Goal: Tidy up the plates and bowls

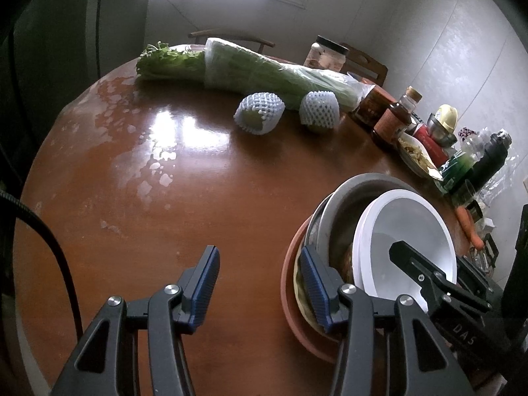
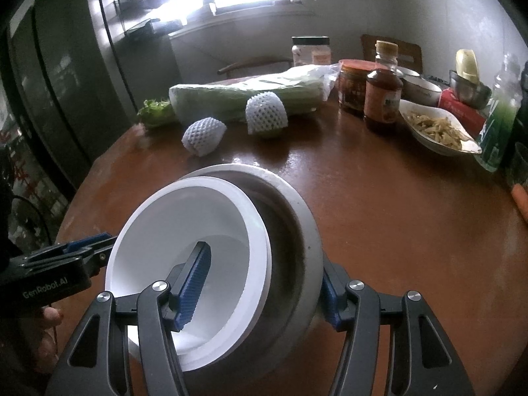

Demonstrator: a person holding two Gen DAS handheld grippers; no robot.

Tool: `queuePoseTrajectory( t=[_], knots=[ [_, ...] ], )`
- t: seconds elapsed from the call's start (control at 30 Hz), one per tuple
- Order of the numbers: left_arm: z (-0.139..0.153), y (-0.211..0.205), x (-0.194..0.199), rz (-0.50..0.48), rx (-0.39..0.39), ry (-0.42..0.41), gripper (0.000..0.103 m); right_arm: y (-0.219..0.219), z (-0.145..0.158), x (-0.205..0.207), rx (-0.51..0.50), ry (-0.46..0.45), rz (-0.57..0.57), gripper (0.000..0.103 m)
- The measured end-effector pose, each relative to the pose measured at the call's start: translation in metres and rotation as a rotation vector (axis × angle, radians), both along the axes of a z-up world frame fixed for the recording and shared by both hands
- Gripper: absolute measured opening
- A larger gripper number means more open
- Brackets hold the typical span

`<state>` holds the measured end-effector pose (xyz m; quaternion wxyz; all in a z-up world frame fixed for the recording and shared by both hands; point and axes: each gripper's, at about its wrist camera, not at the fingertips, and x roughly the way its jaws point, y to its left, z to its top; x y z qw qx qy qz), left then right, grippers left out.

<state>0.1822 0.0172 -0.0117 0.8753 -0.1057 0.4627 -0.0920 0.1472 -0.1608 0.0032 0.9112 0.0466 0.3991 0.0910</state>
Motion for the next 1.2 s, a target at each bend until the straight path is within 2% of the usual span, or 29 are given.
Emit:
queuePoseTrajectory(
  t=[0.43,0.83,1.2],
  knots=[
    [-0.001,0.003,-0.003,0.014,0.013,0.005,0.051,0.001,0.003,-0.003,-0.001,-0.015,0.003,0.062],
    [0.007,0.012,-0.011,0.045,0.014,-0.024,0.051,0.000,0.007,-0.005,0.001,-0.018,-0.002,0.062],
    [0.018,0.009,-0.031,0.062,0.025,-0.061,0.051,-0.002,0.019,-0.017,-0.011,-0.071,-0.007,0.062]
  ],
)
